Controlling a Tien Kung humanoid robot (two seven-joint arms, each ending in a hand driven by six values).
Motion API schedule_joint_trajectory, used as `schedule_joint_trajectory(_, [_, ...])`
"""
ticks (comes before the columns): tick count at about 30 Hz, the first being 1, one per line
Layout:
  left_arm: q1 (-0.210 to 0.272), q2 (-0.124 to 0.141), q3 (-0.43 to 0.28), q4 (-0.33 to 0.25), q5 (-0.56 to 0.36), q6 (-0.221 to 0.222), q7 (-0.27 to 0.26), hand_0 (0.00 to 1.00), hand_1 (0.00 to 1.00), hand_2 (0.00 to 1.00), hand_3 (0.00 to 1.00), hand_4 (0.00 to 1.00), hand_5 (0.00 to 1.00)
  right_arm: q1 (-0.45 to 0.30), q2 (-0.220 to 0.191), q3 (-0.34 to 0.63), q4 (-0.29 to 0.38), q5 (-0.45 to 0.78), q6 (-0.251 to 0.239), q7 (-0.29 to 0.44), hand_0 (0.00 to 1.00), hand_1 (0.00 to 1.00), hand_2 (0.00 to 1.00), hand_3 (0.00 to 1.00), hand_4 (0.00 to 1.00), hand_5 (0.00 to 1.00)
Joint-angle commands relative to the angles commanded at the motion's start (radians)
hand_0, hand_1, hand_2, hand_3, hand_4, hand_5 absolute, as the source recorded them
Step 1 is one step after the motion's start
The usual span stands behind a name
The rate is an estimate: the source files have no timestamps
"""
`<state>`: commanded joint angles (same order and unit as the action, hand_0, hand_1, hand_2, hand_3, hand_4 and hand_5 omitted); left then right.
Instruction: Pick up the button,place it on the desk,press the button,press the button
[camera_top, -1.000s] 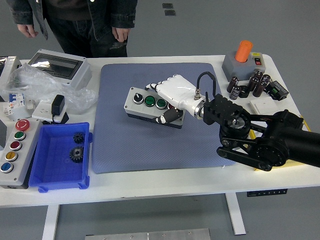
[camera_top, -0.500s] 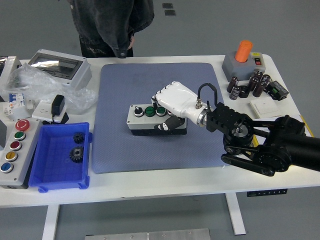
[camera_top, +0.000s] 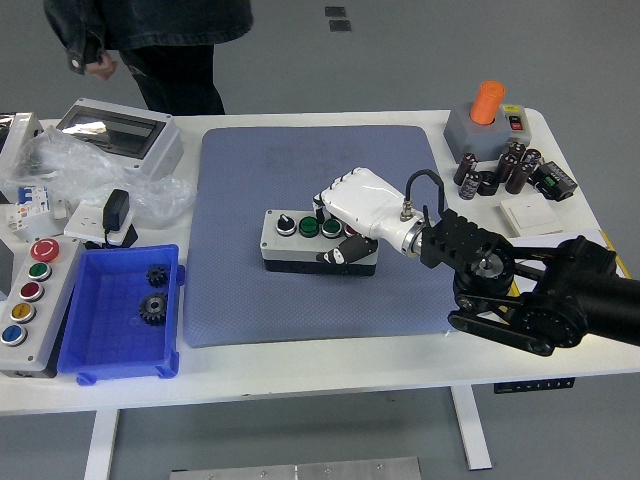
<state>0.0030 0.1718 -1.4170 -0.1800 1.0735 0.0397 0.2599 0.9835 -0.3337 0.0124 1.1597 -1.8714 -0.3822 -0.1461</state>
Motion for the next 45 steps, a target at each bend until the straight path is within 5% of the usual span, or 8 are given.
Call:
schedule_joint_trajectory(3, [0.001, -0.002, -0.002, 0.0, 0.001, -0.001, -0.001, 0.597, 0.583, 0.563, 0.648, 0.716, 0.366, 0.0, 0.002, 0.005, 0.006, -0.005, 0.028, -0.005, 0.495, 0.589, 0.404, 0.454, 0.208, 0.002])
schedule_joint_trajectory(4, [0.001, -0.003, -0.003, 0.0, 0.002, -0.002, -0.001, 0.595, 0.584, 0.563, 0.649, 0.715, 0.367, 0.0, 0.003, 0.008, 0.006, -0.01, 0.037, -0.007, 0.514, 0.604, 0.555, 0.489, 0.22, 0.002])
schedule_joint_trajectory(9, [0.002, -0.005, -0.005, 0.0, 0.002, -0.004, -0.002, 0.595, 0.584, 0.563, 0.649, 0.715, 0.367, 0.001, 0.003, 0.015, 0.008, -0.023, 0.068, -0.017, 0.514, 0.604, 0.555, 0.489, 0.22, 0.002])
schedule_joint_trajectory(10, [0.003, -0.005, -0.005, 0.0, 0.001, -0.005, -0.002, 0.594, 0.583, 0.564, 0.647, 0.715, 0.371, 0.002, 0.002, 0.017, 0.008, -0.026, 0.076, -0.02, 0.541, 0.613, 0.647, 0.658, 0.483, 0.002])
schedule_joint_trajectory(15, [0.006, -0.006, -0.005, 0.0, -0.002, -0.002, -0.003, 0.594, 0.583, 0.564, 0.647, 0.715, 0.371, 0.004, -0.002, 0.026, 0.013, -0.036, 0.107, -0.033, 0.541, 0.613, 0.647, 0.658, 0.483, 0.002])
schedule_joint_trajectory(16, [0.006, -0.007, -0.006, 0.0, -0.002, -0.001, -0.004, 0.594, 0.583, 0.563, 0.645, 0.713, 0.374, 0.004, -0.003, 0.026, 0.014, -0.036, 0.111, -0.034, 0.636, 0.661, 0.764, 0.794, 0.523, 0.002])
schedule_joint_trajectory(28, [0.009, -0.01, -0.017, 0.0, 0.0, -0.011, -0.007, 0.59, 0.583, 0.563, 0.643, 0.713, 0.375, 0.018, -0.02, 0.034, 0.028, -0.027, 0.158, -0.035, 0.724, 0.702, 0.846, 0.931, 0.599, 0.002])
schedule_joint_trajectory(45, [0.015, -0.013, -0.023, 0.0, -0.006, -0.044, 0.002, 0.589, 0.583, 0.563, 0.639, 0.706, 0.373, 0.032, -0.06, 0.041, 0.074, -0.013, 0.226, -0.041, 0.738, 0.705, 0.865, 0.949, 0.656, 0.002])
